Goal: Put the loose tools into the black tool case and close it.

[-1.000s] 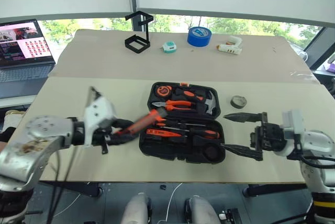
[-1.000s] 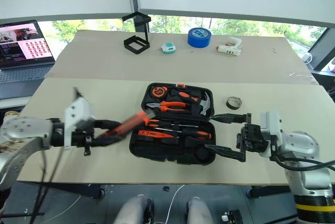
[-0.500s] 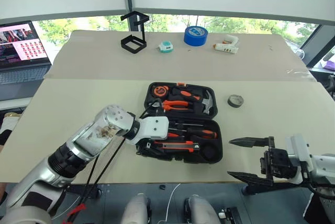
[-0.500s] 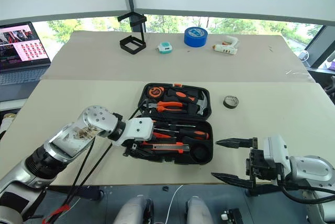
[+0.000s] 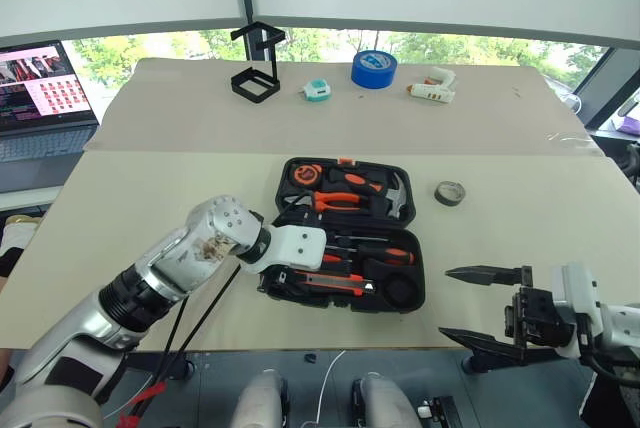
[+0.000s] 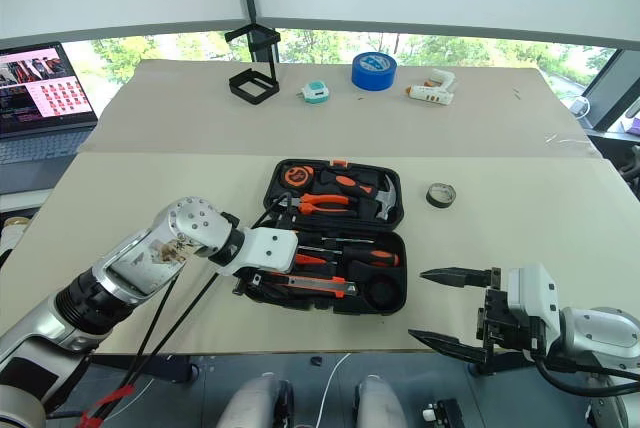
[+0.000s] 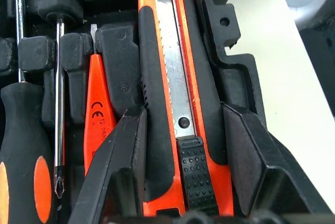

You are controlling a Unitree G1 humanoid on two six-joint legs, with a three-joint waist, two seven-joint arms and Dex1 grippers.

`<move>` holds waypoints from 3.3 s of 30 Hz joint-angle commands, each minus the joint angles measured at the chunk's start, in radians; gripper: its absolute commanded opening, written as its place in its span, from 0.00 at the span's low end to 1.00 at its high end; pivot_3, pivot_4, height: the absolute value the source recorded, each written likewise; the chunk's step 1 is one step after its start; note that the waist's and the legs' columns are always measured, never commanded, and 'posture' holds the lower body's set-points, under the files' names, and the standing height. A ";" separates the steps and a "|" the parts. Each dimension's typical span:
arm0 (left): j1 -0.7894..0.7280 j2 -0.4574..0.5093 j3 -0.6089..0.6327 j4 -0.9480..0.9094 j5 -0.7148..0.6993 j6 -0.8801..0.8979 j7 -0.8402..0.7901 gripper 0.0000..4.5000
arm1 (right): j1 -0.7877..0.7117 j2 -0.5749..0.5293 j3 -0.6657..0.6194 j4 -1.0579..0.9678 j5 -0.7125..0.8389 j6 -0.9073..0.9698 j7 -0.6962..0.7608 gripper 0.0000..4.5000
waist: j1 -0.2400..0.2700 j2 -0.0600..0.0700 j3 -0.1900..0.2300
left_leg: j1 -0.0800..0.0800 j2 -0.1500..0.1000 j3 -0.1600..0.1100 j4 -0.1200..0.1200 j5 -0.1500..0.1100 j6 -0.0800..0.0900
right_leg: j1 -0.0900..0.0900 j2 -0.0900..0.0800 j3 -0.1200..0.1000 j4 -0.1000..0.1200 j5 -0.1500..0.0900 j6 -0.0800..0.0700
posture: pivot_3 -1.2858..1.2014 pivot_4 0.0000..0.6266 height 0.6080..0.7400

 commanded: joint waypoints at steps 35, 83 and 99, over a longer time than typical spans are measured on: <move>0.252 -0.158 0.250 0.092 -0.179 -0.252 0.048 0.01 | -0.103 0.057 0.036 0.024 -0.010 -0.001 -0.081 1.00 | 0.001 0.001 -0.001 | 0.000 -0.001 0.000 0.002 0.000 0.000 | 0.001 0.000 0.002 0.002 0.000 0.001 | 0.52 0.24 1.00; 0.664 -0.046 0.924 0.010 -0.607 -0.283 0.089 0.98 | -0.099 0.181 -0.201 0.369 -0.122 -0.122 -0.381 1.00 | -0.006 0.009 -0.011 | 0.013 0.002 0.006 -0.002 -0.002 0.002 | 0.009 -0.005 0.007 0.000 -0.007 -0.007 | 0.52 0.24 1.00; 0.536 -0.133 0.740 -0.030 -0.586 -0.296 0.149 0.98 | -1.087 -0.045 0.485 1.082 -0.602 0.125 -0.213 1.00 | -0.027 0.009 -0.010 | 0.003 0.000 0.017 -0.003 -0.003 0.004 | -0.006 0.000 0.017 -0.001 0.001 0.002 | 0.52 0.24 1.00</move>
